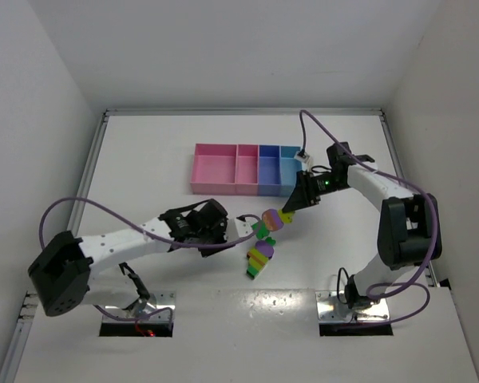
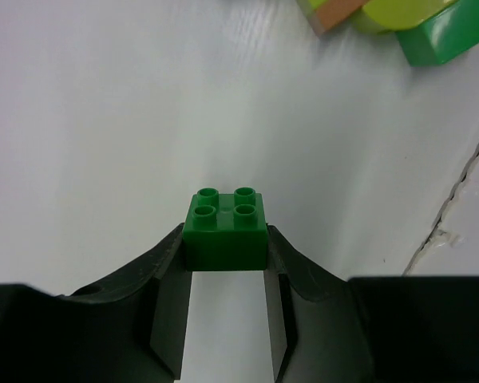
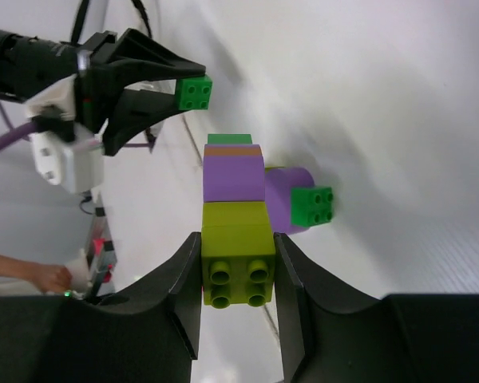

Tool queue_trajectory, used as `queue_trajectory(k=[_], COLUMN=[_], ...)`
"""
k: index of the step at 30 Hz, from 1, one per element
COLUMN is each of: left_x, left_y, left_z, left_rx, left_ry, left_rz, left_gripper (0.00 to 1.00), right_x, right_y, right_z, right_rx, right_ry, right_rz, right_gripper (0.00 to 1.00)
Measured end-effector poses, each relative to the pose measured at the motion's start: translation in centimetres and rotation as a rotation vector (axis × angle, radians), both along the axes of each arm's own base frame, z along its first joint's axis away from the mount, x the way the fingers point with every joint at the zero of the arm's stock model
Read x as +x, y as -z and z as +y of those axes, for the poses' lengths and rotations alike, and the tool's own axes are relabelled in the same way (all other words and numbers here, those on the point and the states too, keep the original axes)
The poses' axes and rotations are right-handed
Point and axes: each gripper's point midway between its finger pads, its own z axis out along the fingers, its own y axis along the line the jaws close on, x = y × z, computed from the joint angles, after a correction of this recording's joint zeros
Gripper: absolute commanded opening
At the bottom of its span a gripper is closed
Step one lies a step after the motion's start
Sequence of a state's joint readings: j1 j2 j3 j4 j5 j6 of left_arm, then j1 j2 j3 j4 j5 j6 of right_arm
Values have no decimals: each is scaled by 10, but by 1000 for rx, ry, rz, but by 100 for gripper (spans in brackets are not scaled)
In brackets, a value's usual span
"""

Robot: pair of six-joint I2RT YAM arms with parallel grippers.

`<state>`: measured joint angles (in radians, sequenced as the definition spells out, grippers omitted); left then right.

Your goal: Sort the legos into containers by color

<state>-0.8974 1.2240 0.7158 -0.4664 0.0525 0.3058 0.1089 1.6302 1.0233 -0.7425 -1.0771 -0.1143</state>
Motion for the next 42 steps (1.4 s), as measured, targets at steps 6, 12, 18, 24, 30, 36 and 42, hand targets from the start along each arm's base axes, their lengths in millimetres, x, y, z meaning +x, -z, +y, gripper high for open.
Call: queue_trajectory(k=[6, 12, 18, 24, 30, 36, 42], left_x=[4, 33, 40, 28, 12, 6, 14], left_y=[29, 2, -40, -86, -115, -129, -127], left_z=[9, 4, -13, -17, -19, -29, -43], left_rx=[72, -74, -237, -466, -623, -685, -644], left_ry=[-41, -131, -121, -76, -18, 26, 4], left_rz=[168, 163, 81, -66, -142, -159, -140], left_gripper=[8, 7, 8, 10, 12, 13, 13], right_x=[8, 8, -5, -5, 22, 9, -16], right_y=[4, 23, 38, 25, -35, -66, -73], right_z=[-7, -18, -20, -12, 19, 57, 95], right_rx=[-71, -168, -193, -129, 54, 170, 179], right_ry=[-10, -20, -45, -63, -118, -213, -297], right_rz=[-60, -95, -44, -46, -116, -93, -35], right_gripper=[0, 32, 71, 75, 80, 80, 75])
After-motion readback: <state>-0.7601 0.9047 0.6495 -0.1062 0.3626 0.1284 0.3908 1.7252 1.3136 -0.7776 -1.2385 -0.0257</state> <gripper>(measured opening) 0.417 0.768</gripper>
